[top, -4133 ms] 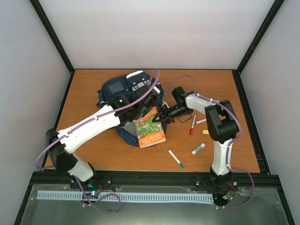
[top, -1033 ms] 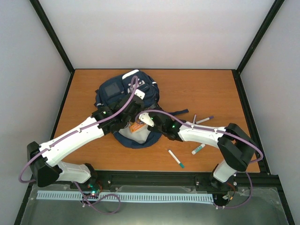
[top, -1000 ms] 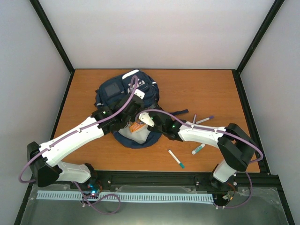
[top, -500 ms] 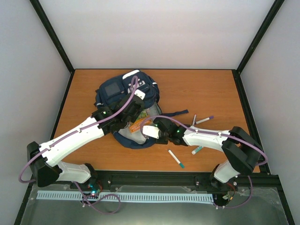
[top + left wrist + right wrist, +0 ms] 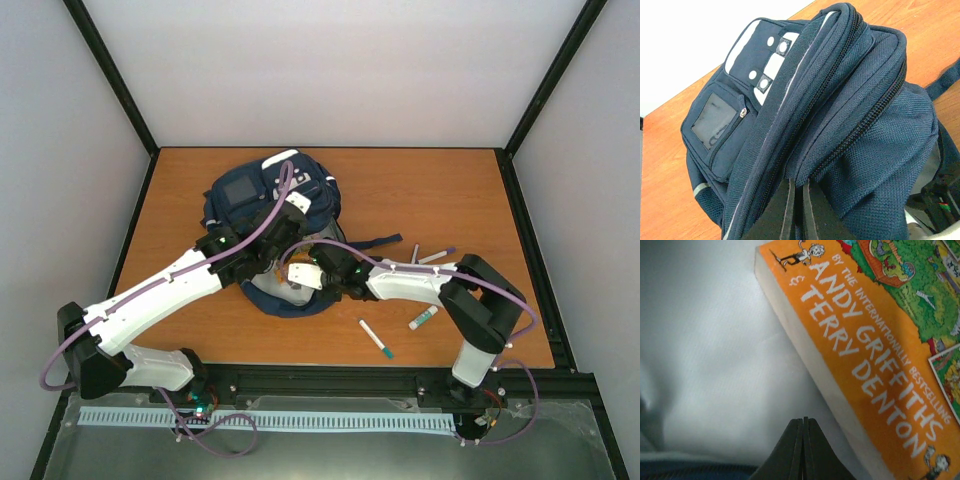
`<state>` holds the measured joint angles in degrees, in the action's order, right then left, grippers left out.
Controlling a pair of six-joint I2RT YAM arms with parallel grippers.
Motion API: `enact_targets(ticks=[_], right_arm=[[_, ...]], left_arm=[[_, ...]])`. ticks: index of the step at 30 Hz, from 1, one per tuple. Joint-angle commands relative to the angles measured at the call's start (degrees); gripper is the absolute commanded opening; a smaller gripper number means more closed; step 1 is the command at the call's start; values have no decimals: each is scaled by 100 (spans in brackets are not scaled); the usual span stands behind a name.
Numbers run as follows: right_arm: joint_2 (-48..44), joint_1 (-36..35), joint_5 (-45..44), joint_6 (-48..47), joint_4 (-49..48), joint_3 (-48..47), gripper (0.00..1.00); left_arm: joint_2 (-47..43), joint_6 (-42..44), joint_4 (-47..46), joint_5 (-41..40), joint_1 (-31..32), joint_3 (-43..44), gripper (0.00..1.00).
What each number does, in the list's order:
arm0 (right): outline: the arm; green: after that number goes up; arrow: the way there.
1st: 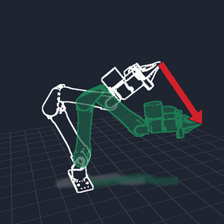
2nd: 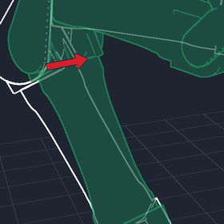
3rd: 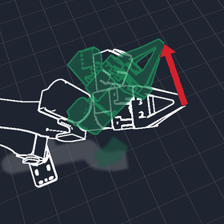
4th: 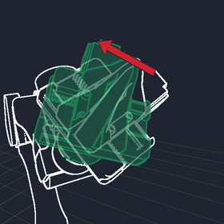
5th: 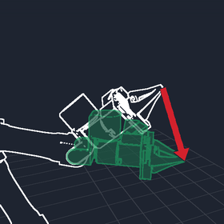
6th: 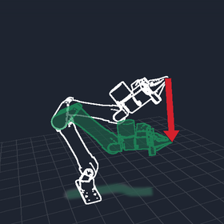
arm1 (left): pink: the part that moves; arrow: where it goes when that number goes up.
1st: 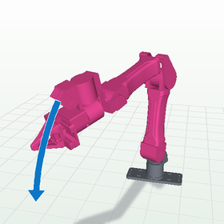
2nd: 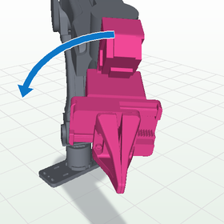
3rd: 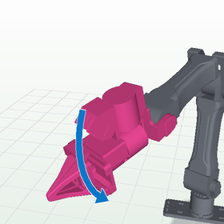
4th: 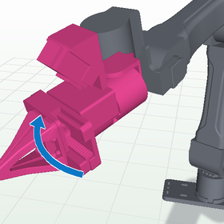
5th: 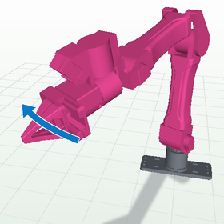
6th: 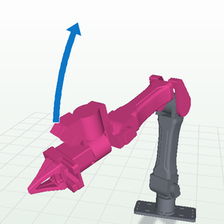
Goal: Pack the student bag
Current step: Place the book in the student bag.
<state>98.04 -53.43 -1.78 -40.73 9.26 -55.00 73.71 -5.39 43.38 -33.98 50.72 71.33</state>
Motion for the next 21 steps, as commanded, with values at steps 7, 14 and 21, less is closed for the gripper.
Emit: enact_targets(ticks=[7, 14, 21], right_arm=[[535, -45, -405, 113, -785, -577, 4], [834, -45, -763, 408, -1229, -894, 3], [477, -211, 47, 39, -1043, -304, 4]], left_arm=[[-173, -190, -279, 54, -31, 187, 1], [-253, -311, -248, 213, -27, 134, 1], [-321, -310, -265, 204, -27, 74, 1]])
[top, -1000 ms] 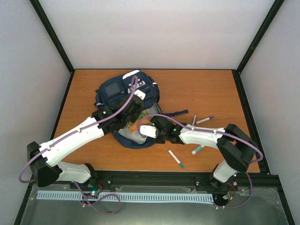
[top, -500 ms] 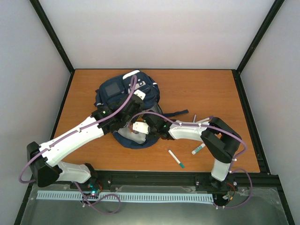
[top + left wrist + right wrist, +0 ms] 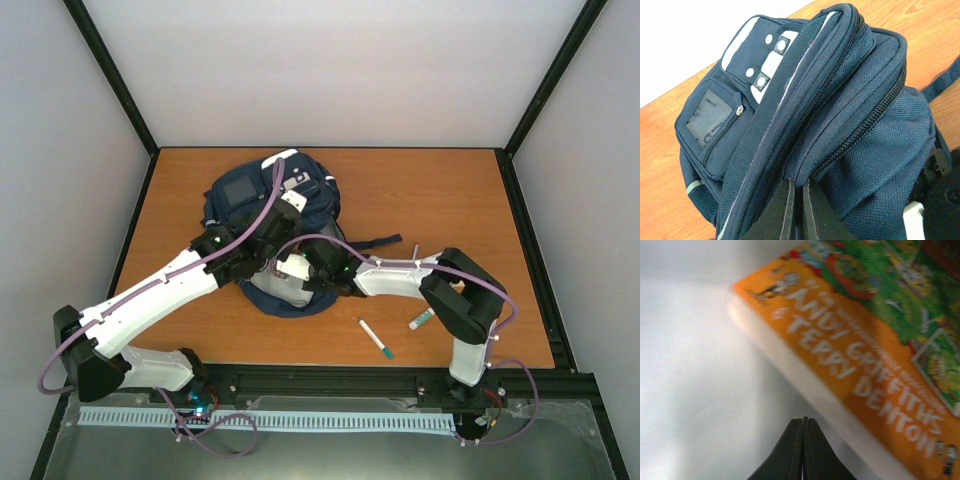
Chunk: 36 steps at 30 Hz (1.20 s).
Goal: Pack the student bag
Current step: Place the book in the student bag.
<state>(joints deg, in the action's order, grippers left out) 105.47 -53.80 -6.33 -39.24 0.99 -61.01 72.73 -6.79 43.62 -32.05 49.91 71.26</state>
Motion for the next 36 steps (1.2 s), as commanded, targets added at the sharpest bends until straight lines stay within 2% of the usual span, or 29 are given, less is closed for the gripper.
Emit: enact_targets(ticks=[1, 7, 16, 21, 25, 30, 36], right_arm=[[-325, -209, 615, -247, -211, 434, 4], [-412, -335, 615, -640, -377, 773, 3], [278, -558, -233, -1034, -932, 186, 3], [627, -623, -1356, -1109, -2166, 14, 3], [796, -625, -1594, -1101, -2646, -154, 3], [1093, -623, -1839, -1074, -2733, -339, 3], [656, -662, -1594, -732, -2091, -62, 3]], left_arm=[[-230, -161, -296, 9, 54, 85, 1], [-242, -97, -325, -25, 53, 124, 1], [-203, -62, -261, 13, 52, 224, 1], [-164, 11, -192, 78, 53, 328, 1], [-91, -25, -177, 223, 51, 319, 1], [-71, -75, -167, 230, 54, 285, 1], [-155, -78, -152, 74, 51, 215, 1]])
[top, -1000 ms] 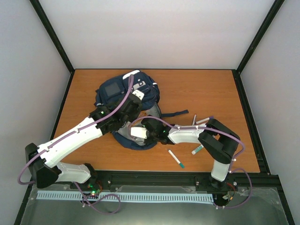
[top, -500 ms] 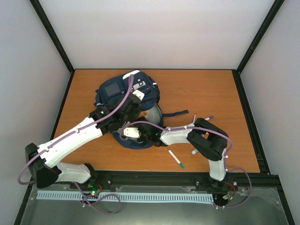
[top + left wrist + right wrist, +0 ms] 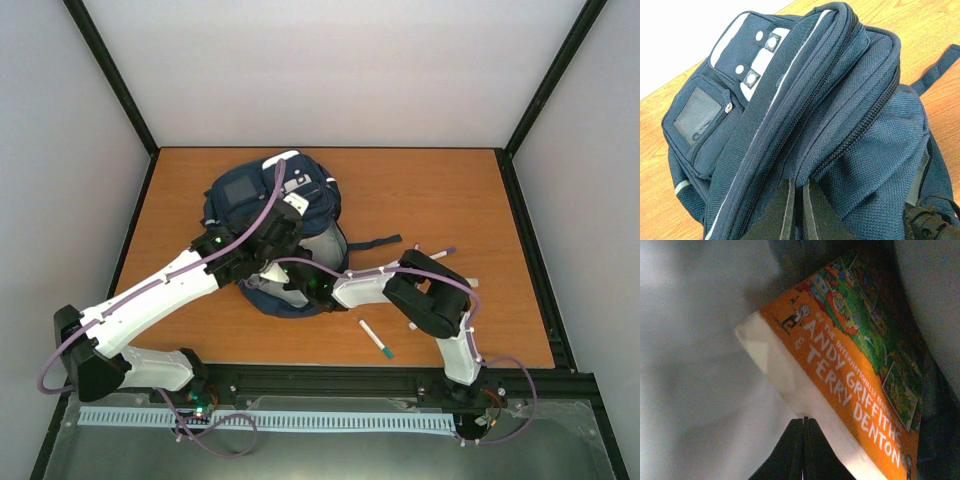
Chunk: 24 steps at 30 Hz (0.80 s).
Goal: Pack the student bag
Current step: Place the book in the student bag.
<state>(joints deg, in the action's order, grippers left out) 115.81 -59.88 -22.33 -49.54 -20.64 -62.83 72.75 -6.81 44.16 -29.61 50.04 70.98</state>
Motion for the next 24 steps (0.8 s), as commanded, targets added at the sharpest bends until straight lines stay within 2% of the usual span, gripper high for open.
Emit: enact_targets(ticks=[1, 8, 12, 19, 24], right_arm=[[-494, -72, -2, 363, 204, 192, 3], [-1692, -94, 489, 1005, 1810, 657, 3], [-2035, -118, 552, 1301, 2665, 782, 3], [-3289, -105, 1199, 1613, 3436, 1626, 3], [-3943, 12, 1918, 1916, 4178, 1766, 3]], left_arm=[[-161, -68, -207, -196, 38, 235, 1], [44, -6, -123, -203, 41, 277, 1], [133, 7, -106, -273, 36, 216, 1], [371, -292, -33, 200, 41, 158, 1], [509, -473, -131, 599, 41, -137, 1]])
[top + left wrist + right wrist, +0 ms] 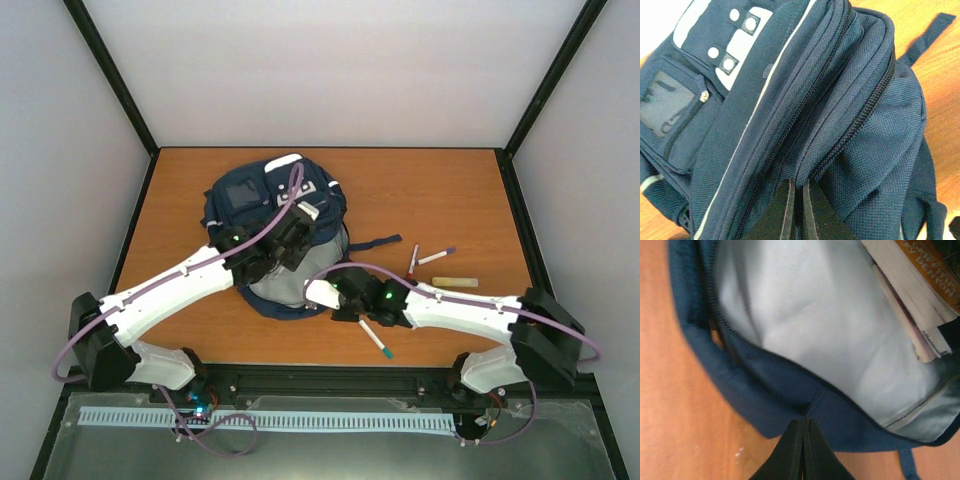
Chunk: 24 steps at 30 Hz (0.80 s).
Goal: Pack the student bag
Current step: Place the book in the student bag, then adjust the student bag at the center of the board.
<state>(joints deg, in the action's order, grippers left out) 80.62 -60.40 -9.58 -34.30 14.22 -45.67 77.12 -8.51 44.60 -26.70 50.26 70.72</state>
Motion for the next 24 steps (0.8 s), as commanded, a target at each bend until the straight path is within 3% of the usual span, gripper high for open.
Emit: enact_targets(ticks=[1, 4, 9, 13, 21, 24], right_arm=[[-537, 167, 627, 461, 737, 76, 3], [-864, 785, 749, 575, 883, 61, 3], [-1269, 2274, 1730, 1027, 1247, -122, 3], [-1376, 3025, 2043, 1207, 1186, -111, 9], [-1532, 3420, 2171, 1240, 1079, -31, 21], [-1494, 3421, 2195, 1234, 1057, -36, 23]], left_arm=[[113, -339, -190, 445, 19, -169, 1], [232, -469, -286, 785, 19, -352, 1], [308, -622, -506, 1039, 17, -690, 1], [342, -750, -722, 1247, 25, -1003, 1], [429, -845, -752, 1396, 26, -1328, 8], [363, -804, -762, 1507, 36, -1333, 16]])
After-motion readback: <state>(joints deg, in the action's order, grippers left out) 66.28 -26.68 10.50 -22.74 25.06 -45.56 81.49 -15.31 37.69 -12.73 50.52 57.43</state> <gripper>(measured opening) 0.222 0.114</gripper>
